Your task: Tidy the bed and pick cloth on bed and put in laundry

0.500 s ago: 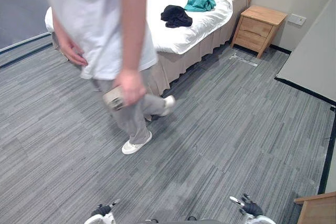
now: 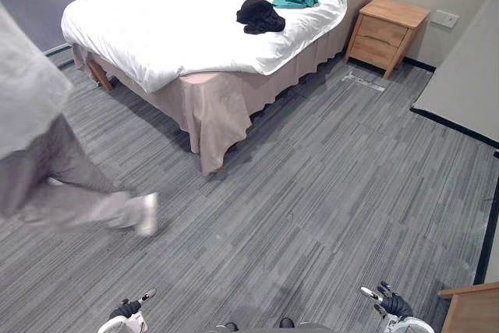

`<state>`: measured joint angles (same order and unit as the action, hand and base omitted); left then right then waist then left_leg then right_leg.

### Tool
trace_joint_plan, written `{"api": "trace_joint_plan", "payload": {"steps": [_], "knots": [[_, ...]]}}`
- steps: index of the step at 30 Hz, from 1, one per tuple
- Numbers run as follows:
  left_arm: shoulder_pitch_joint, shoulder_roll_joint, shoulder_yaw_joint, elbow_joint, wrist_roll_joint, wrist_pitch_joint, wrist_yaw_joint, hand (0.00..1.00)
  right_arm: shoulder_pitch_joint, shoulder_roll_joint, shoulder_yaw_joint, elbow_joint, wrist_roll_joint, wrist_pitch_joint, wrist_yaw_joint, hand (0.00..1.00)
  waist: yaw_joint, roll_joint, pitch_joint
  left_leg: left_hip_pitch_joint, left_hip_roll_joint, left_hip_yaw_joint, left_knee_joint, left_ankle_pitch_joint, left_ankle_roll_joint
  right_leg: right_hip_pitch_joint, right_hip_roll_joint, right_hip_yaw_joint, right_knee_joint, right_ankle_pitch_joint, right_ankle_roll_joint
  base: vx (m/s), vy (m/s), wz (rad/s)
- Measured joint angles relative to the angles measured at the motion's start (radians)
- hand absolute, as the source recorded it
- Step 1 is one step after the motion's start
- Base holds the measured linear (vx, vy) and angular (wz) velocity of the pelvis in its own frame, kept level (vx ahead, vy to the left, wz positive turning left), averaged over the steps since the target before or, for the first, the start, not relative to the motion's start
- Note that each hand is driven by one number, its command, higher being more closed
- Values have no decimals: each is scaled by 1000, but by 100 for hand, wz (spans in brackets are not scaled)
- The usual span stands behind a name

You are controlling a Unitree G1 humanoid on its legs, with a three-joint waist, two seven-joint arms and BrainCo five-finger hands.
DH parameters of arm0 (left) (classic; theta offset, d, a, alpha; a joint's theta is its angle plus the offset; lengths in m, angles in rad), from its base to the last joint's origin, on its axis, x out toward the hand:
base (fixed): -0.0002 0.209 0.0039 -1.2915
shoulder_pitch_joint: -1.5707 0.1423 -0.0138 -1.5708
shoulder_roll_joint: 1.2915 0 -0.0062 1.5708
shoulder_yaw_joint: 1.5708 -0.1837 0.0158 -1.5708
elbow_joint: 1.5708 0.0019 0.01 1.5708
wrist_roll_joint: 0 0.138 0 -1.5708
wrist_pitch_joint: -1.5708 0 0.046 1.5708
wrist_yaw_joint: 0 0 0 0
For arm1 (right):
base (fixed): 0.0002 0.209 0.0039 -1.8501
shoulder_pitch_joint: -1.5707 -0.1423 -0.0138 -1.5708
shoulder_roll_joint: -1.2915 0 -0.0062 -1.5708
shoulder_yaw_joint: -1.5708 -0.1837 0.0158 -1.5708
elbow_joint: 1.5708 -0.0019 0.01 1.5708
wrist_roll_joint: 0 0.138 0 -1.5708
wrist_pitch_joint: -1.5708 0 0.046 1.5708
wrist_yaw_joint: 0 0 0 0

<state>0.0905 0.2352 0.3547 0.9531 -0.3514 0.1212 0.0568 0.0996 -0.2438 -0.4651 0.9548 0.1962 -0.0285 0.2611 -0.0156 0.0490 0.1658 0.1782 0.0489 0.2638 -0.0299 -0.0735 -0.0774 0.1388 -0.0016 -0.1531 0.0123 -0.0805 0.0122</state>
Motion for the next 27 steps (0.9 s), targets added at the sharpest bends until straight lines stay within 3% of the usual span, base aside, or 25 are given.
{"api": "trace_joint_plan", "payload": {"steps": [4, 6, 8, 9, 10, 12, 15, 16, 17, 18, 19, 22, 23, 24, 25, 26, 27], "knots": [[3, -23, -6, 0, -6, 0, 0, 0, -1, 3, 0, 0, 0, 0, -3, 0, 0, -3, 3, -6, 1, 4, 18, -15, 8, -16, -2, 5, 38, -27, -13, -41, -25, -2], [-2, -26, -29, 0, -6, 0, 0, 0, -6, 9, 6, 0, 0, 0, -3, 0, 1, -11, 21, -37, 6, 13, 112, -75, 15, -77, -19, 10, 179, -107, -15, -56, -22, -10], [-4, -26, -39, 0, -6, 0, 2, 0, -19, 7, 31, 0, 0, 1, -6, 0, -2, -40, 53, -101, 7, 30, 275, -164, 31, -174, -57, 21, 389, -212, -2, -39, -34, -20], [-14, -27, -41, 2, -7, 0, 2, 0, -26, 5, 50, 0, 0, -1, -6, 0, -2, -33, 69, -130, 14, 30, 342, -202, 40, -216, -73, 18, 493, -230, 4, -43, -43, -26], [-32, -22, -51, 4, -7, -2, 4, 0, -40, 11, 73, 1, 1, -2, -8, 0, 1, -39, 112, -157, 22, 37, 419, -240, 44, -311, -109, -10, 703, -220, 28, -46, -35, -19], [-49, -9, -69, -2, -8, -7, 6, 0, -42, 41, 89, 2, 1, -1, -6, 0, -2, -49, 161, -149, 33, 35, 475, -268, 45, -422, -152, -21, 920, -189, 66, 51, -49, -8], [-52, -14, -69, -2, -7, -3, 2, 0, -24, 58, 90, 5, 1, 17, 21, 0, -2, -29, 193, -102, 83, 33, 477, -291, 20, -447, -155, -55, 864, -219, 68, 148, -103, -9], [-57, -12, -66, -2, -6, -2, 0, 0, -18, 58, 99, 5, 1, 21, 46, 0, -8, -30, 198, -78, 112, 31, 459, -289, -7, -448, -151, -65, 729, -210, 73, 229, -209, -4], [-61, -9, -63, -2, -6, -1, -1, 0, -15, 58, 112, 4, 2, 22, 57, 0, -9, -26, 200, -68, 127, 26, 445, -292, -21, -450, -149, -59, 627, -178, 78, 312, -311, 4], [-73, -7, -59, 2, -6, -1, -2, 0, -11, 62, 117, 1, 4, 28, 75, 0, -12, -34, 199, -48, 147, 16, 421, -295, -55, -450, -148, -50, 506, -56, 67, 367, -380, 4], [-87, -15, -59, 9, -7, -1, -5, 0, -4, 64, 115, -2, 6, 31, 79, 0, -17, -17, 201, -37, 180, -4, 384, -294, -78, -426, -101, -67, 477, -27, -3, 322, -341, 5], [-112, -18, -57, 8, -8, -12, -29, 0, 3, 88, 83, -2, 2, 23, 78, 0, -28, -15, 213, 19, 198, -7, 312, -225, -100, -446, -104, -66, 632, -88, 33, 278, -317, 35], [-109, -24, -55, 1, -5, -28, -42, 0, 32, 96, 76, -4, 2, 21, 77, 0, -39, -19, 209, 70, 203, -34, 296, -215, -107, -460, -106, -28, 747, -155, 36, 217, -351, 65], [-92, -27, -45, -10, -2, -32, -43, 0, 54, 98, 82, 2, 1, 25, 77, 0, -38, -38, 175, 77, 192, -49, 286, -216, -108, -439, -113, -19, 696, -245, 10, 233, -339, 68], [-83, -49, -29, -10, -3, -40, -43, 0, 56, 89, 78, 11, 0, 33, 77, 0, -40, -28, 161, 71, 208, -78, 306, -223, -118, -430, -94, -39, 692, -265, -33, 290, -266, 32], [-71, -75, -12, -15, -3, -43, -42, 0, 53, 84, 77, 22, -1, 38, 78, 0, -39, -3, 144, -32, 250, -103, 582, -228, -101, -418, -67, -61, 653, -270, -41, 317, -238, 1], [-48, -87, -12, -15, -5, -39, -42, 0, 52, 63, 79, 18, -4, 39, 90, 0, -32, 22, 130, -118, 270, -106, 817, -165, -59, -392, -34, -65, 613, -269, -42, 443, -228, -13]]}}
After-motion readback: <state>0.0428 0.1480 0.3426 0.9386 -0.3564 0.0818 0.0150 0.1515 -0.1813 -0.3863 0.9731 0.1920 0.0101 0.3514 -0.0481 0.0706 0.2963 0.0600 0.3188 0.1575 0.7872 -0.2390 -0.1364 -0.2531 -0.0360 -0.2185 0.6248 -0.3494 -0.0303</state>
